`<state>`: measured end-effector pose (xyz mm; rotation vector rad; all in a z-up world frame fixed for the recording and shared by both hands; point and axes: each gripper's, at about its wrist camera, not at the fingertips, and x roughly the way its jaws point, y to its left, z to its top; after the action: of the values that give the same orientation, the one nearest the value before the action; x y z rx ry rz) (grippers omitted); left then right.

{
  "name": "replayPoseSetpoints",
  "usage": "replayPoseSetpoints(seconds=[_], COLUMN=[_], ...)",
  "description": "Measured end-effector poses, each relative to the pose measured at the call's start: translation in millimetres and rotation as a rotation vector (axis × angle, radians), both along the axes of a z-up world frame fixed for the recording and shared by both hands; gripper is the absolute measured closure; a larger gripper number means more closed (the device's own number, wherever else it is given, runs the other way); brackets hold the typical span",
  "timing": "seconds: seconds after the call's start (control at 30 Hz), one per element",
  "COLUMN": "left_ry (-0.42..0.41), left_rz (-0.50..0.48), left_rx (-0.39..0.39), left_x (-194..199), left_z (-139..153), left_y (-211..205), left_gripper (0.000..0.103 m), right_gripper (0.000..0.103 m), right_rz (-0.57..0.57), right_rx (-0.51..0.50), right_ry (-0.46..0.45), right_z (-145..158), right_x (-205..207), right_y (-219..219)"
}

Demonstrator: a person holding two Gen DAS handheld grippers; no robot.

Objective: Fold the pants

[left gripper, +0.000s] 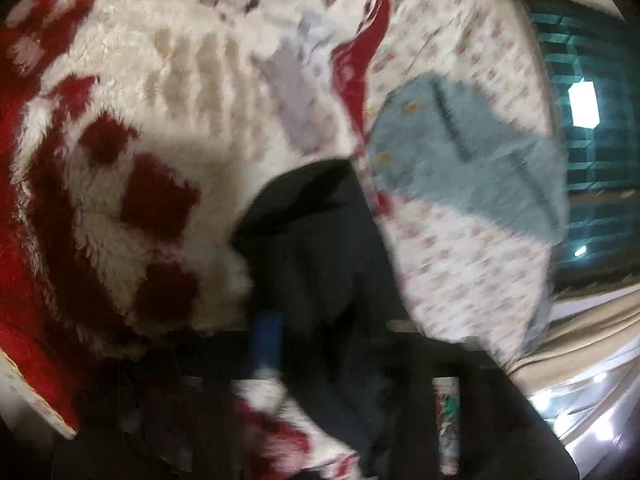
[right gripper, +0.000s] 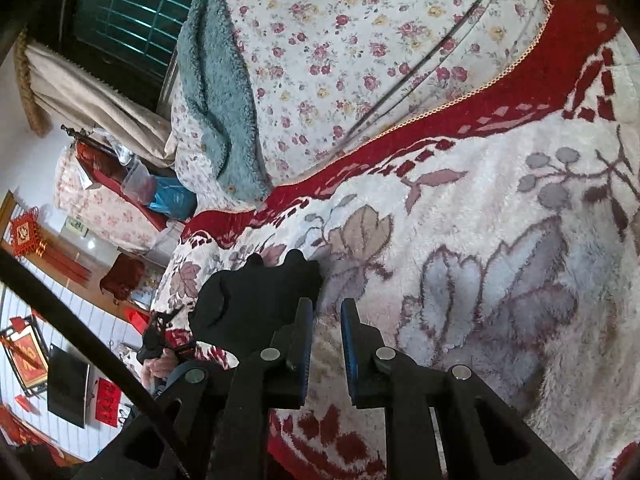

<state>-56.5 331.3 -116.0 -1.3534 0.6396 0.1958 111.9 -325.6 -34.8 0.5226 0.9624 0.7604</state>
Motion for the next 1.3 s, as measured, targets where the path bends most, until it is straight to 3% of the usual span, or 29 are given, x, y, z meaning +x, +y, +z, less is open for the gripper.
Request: replayPoseSetpoints(seconds=[0.07, 0.17, 0.33, 0.4, 0.53, 0.63, 0.7, 0.77, 0.8, 0.93, 1.17, 1.3], left_ry=[0.009, 0.045, 0.06, 0.054, 0.025, 0.006, -0.002, -0.004, 0.003, 0.026, 0.052, 0.058], left_rz=[-0.012, -0.059, -0.15, -0.178, -0.25, -0.315, -0.336, -0.338, -0.336, -0.312, -0.283, -0.285], left_rx=[0.015, 0.165, 0.631, 0.782, 1.016, 1.173, 1.245, 1.305, 1.34, 1.394, 1.454, 1.466], left_x=[0.3, 5.6, 7.9, 6.9, 13.8, 18.5, 18.5, 16.9, 16.2, 14.1, 13.0, 13.1], left_z=[-1.4, 18.8, 85.1, 103.0, 134.1, 148.4, 151.7, 151.1, 149.1, 147.3, 144.2, 143.1], left_y=[-0.8, -8.2, -56.5, -81.4, -133.7, -179.7, -203.2, -218.9, -225.6, -233.0, -240.3, -240.5], left_gripper=[0.086, 0.088, 0.089, 0.089, 0.089, 0.089, 0.089, 0.089, 0.089, 0.089, 0.088, 0.088], right_gripper=[0.09, 0.09, 0.09, 0.09, 0.09, 0.085, 0.076, 0.056, 0.052, 0.049, 0.049, 0.049], right_rz=[-0.012, -0.03, -0.028, -0.003, 0.084, 0.141, 0.161, 0.208, 0.228, 0.367, 0.732, 0.863], right_rx=[0.013, 0.024, 0.011, -0.015, -0.029, 0.006, 0.042, 0.036, 0.027, -0.003, -0.242, -0.401], right_ry=[0.01, 0.024, 0.024, 0.015, 0.015, 0.086, 0.147, 0.168, 0.169, 0.164, -0.175, -0.272], right_z=[-1.6, -3.5, -2.1, 1.6, 17.3, 30.5, 31.7, 33.2, 34.7, 51.3, 146.5, 165.4], right_x=[1.5, 3.1, 3.3, 2.6, 12.1, 35.9, 50.4, 60.4, 62.0, 60.2, 3.4, -28.3], right_y=[-2.5, -5.9, -4.4, 6.1, 51.7, 103.9, 136.7, 176.1, 191.7, 267.9, 395.2, 447.6])
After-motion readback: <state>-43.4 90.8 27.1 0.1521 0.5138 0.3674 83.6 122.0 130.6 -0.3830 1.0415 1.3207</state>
